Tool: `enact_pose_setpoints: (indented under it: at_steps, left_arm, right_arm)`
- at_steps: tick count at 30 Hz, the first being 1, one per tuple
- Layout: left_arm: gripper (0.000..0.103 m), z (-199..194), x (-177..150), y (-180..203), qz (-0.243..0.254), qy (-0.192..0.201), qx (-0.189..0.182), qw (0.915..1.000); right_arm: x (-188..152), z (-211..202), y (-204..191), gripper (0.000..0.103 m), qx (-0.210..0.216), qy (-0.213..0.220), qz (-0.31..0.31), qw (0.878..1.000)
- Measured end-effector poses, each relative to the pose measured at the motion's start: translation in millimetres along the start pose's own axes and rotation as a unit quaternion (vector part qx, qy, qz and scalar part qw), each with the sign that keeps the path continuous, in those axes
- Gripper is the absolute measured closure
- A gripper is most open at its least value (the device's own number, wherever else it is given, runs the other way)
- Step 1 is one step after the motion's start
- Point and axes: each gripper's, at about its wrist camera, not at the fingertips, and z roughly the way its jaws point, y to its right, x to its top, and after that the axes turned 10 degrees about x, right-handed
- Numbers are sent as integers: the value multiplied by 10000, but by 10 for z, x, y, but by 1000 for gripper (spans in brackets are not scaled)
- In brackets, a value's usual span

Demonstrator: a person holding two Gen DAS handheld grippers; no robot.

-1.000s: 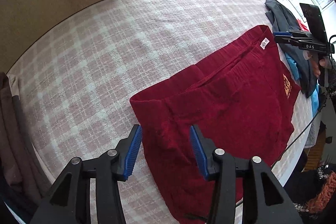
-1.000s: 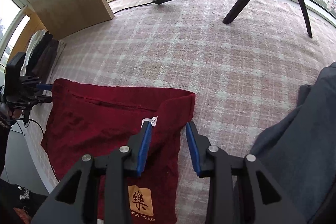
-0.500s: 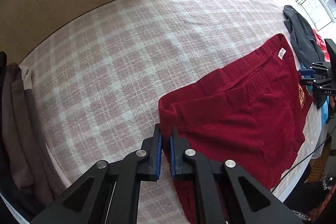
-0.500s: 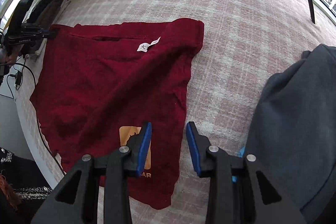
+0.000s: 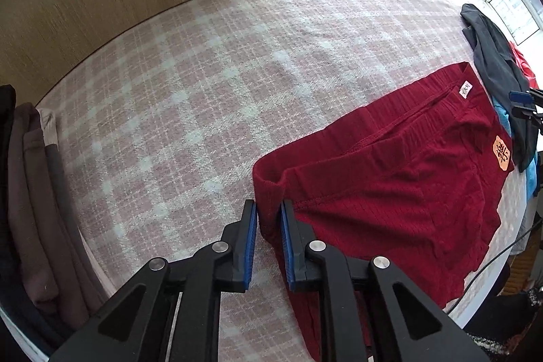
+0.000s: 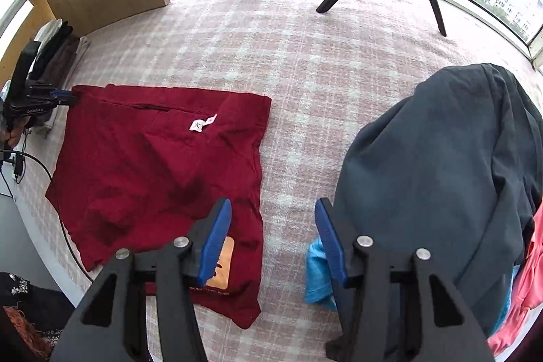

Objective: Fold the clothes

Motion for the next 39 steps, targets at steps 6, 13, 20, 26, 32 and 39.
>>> enact_pose_setpoints:
  at_steps: [6, 13, 20, 26, 32, 39]
  left_arm:
    - [72, 39, 164, 12, 172, 20, 176, 9997]
    - [92, 243, 156, -114, 134, -240, 28, 9996]
    - [97, -246, -121, -213, -293, 226, -417, 9984]
    - [96, -872, 61, -83, -703, 855, -802, 9906]
    - [87, -140, 681, -151, -579, 648, -217, 9960]
    - [78, 241, 373, -324, -973, -59, 199, 9950]
  right_arm:
    - [506, 586, -143, 51, 180, -43, -330, 9993]
    - [597, 831, -15, 52, 559, -22, -292, 9980]
    - [424, 397, -64, 96, 1295, 471, -149, 9903]
    - [211, -487, -379, 96, 1751, 1278, -354, 9756]
    - [662, -16, -205, 94, 791, 985, -348, 9914]
    - [393, 259, 217, 63, 556, 373, 424, 9969]
